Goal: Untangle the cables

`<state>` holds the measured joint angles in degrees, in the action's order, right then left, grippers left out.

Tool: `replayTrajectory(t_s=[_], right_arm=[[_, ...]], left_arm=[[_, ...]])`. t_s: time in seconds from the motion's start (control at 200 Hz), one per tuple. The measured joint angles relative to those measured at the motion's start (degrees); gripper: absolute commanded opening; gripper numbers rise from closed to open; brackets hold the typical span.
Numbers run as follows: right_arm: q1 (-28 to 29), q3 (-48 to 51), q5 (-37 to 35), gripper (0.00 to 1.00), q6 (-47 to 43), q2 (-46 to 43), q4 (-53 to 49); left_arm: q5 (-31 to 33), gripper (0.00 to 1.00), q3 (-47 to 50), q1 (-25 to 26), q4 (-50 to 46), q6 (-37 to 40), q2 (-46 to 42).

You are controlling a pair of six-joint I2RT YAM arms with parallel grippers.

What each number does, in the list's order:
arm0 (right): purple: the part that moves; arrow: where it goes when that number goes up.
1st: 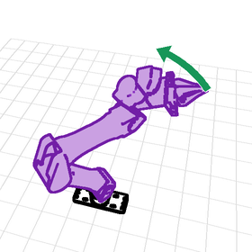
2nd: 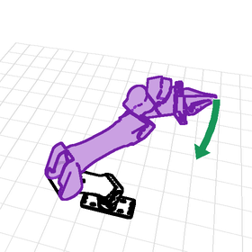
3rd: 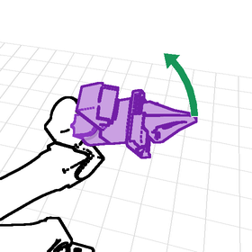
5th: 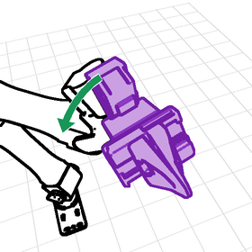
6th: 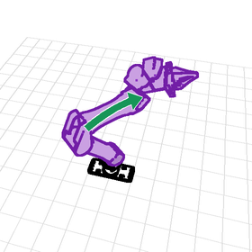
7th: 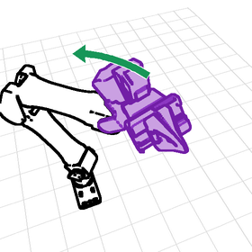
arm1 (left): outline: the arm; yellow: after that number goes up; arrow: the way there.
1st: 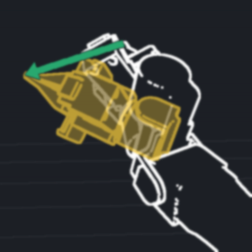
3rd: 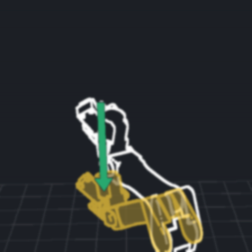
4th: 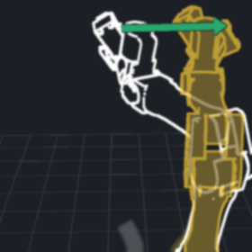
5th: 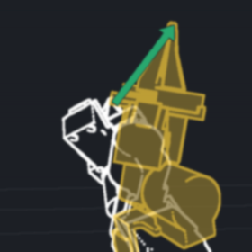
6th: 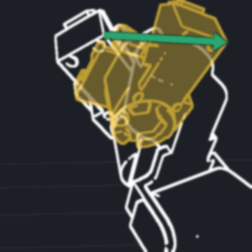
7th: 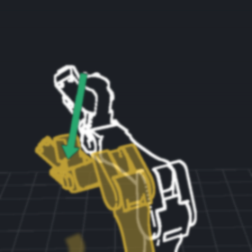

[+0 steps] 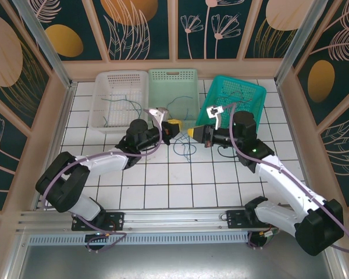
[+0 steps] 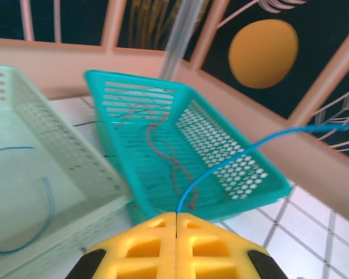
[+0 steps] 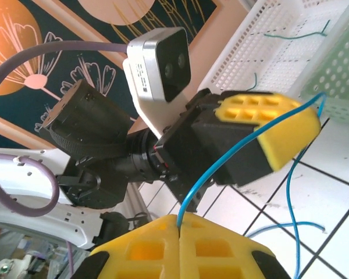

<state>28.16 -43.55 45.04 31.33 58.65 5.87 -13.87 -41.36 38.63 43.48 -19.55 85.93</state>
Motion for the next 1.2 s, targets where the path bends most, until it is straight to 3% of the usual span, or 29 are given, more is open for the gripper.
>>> replayTrajectory(t_s=[0.29, 0.856, 1.036, 1.201], right_arm=[[-0.17, 2.95, 5.22, 0.00, 4.22, 1.29, -0.07], [-1.81, 2.08, 1.03, 0.00, -0.96, 0.48, -9.57], [-2.19, 2.75, 2.97, 0.00, -1.38, -1.57, -12.41], [-2.32, 5.05, 5.16, 0.00, 0.44, -2.47, -10.12]], left_arm=[[12.52, 0.02, 0.00, 0.39, -5.27, 6.97, -2.80], [29.83, 0.07, 0.22, 2.32, -12.00, 19.12, -7.50], [41.03, 0.07, 0.22, -0.04, -13.97, 23.71, -8.68], [44.46, 0.07, 0.22, -0.07, -14.19, 25.29, -9.51]])
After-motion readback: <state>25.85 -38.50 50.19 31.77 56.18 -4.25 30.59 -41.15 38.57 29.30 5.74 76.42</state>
